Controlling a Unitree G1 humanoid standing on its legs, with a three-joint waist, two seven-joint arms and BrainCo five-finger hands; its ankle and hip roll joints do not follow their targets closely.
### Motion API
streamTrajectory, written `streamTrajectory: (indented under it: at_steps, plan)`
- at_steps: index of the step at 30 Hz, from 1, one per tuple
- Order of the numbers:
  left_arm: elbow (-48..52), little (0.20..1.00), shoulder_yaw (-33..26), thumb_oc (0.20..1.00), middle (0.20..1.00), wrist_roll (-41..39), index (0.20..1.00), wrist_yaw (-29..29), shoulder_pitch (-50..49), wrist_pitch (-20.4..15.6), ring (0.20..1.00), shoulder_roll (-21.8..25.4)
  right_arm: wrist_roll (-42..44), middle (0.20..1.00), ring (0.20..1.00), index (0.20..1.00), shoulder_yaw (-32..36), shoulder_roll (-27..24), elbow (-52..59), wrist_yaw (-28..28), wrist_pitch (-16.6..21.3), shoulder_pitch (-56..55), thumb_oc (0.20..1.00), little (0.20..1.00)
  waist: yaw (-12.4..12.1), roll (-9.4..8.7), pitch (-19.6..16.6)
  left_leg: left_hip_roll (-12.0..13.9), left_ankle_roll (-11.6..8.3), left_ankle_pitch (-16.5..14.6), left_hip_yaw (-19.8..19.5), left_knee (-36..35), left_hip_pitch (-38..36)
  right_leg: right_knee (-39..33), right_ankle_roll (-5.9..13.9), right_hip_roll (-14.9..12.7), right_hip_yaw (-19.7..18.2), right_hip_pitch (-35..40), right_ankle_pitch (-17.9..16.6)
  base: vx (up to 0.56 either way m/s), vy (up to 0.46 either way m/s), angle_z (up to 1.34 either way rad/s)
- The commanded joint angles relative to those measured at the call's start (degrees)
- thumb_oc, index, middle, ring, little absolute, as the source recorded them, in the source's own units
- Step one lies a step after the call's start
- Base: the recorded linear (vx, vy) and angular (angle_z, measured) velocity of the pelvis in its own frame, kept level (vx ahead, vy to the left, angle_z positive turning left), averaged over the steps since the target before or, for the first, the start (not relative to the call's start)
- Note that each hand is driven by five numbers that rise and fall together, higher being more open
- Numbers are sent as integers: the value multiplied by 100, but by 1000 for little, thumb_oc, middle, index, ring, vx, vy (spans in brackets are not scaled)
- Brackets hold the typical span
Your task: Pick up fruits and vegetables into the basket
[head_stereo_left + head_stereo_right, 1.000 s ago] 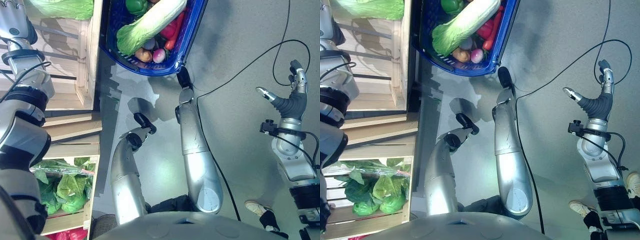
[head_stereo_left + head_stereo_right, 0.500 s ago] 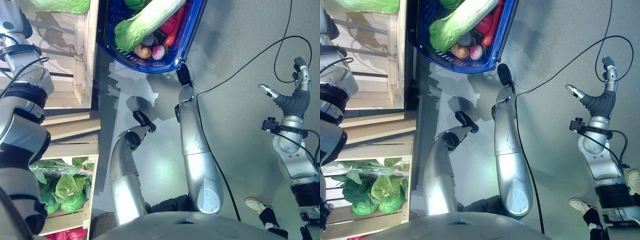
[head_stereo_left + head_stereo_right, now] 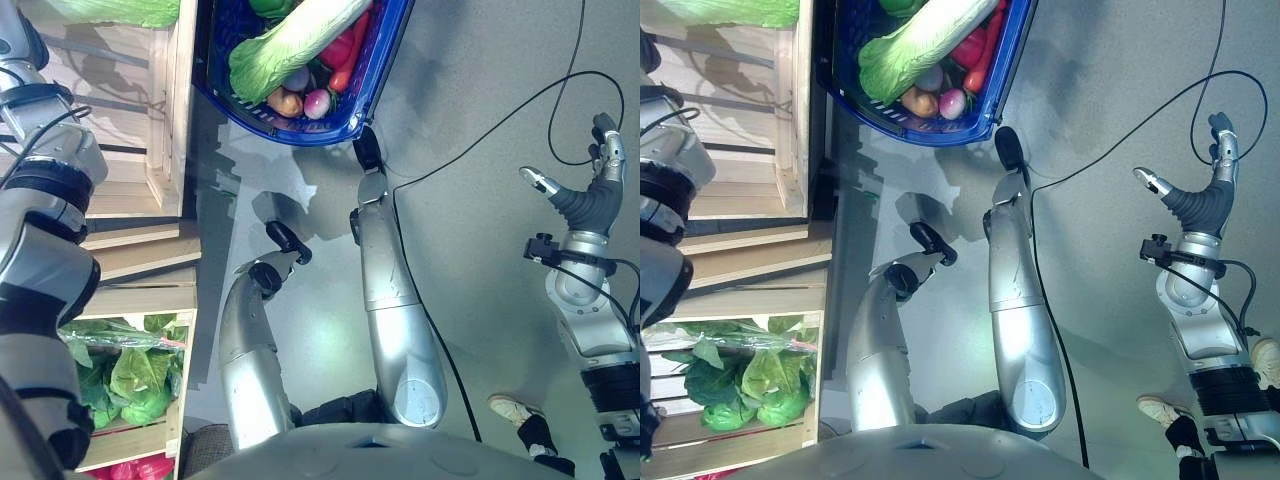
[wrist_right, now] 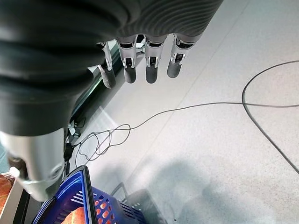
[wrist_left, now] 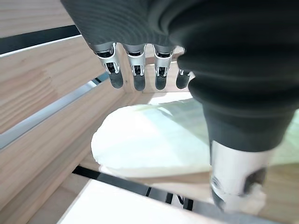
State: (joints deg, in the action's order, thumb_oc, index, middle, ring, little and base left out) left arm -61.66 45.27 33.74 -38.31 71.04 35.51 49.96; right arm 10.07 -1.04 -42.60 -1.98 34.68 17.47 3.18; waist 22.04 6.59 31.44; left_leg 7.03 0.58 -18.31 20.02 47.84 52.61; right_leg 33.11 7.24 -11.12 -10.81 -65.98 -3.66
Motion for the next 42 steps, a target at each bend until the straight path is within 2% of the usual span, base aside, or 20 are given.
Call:
streamTrajectory:
  at_steps: [1, 4, 15, 23, 28, 42]
  plan:
    - [-475, 200, 33, 200, 200, 67, 200, 26, 266, 368, 200, 482, 2, 1000, 1000, 1000, -132, -281, -72, 169, 205, 117, 1000, 1000, 88, -344, -165, 81, -194, -270, -340, 262, 427, -436, 16, -243, -234, 184, -134, 0, 0, 0]
    - [-446, 200, 52, 200, 200, 169, 200, 134, 268, 445, 200, 487, 33, 1000, 1000, 1000, -100, -256, -58, 143, 215, 104, 1000, 1000, 88, -383, -165, 93, -188, -282, -356, 277, 441, -452, 21, -218, -218, 199, -140, 0, -26, -4]
    - [-395, 200, -13, 200, 200, 194, 200, 225, 44, 372, 200, 523, 92, 1000, 1000, 1000, -1, -251, 55, 95, 182, 91, 1000, 1000, 64, -405, -165, 67, -193, -293, -421, 259, 443, -422, 24, -165, -209, 220, -91, -1, -7, -2]
    - [-158, 200, -277, 200, 200, 283, 200, 243, -320, 165, 200, 605, 155, 1000, 1000, 1000, 173, -157, 213, -44, 212, -29, 1000, 1000, -9, -490, -165, 70, -207, -218, -450, 50, 166, -496, 40, -179, -60, 549, -37, -29, -50, 1]
    - [191, 200, -583, 200, 200, 499, 200, 195, -771, -17, 200, 690, 201, 1000, 1000, 1000, 343, -20, 411, -221, 201, -190, 1000, 1000, -107, -524, -165, 39, -223, -105, -441, -282, -268, -655, 68, -237, 137, 1008, 10, -29, -74, 3]
    - [852, 200, -1560, 200, 200, 422, 200, -122, -2053, -654, 200, 808, 197, 1000, 1000, 1000, 612, 239, 669, -634, 221, -508, 1000, 1000, -336, -542, -165, -86, -303, 232, -515, -1107, -1478, -1045, 71, -328, 581, 2323, 196, -9, -63, 8]
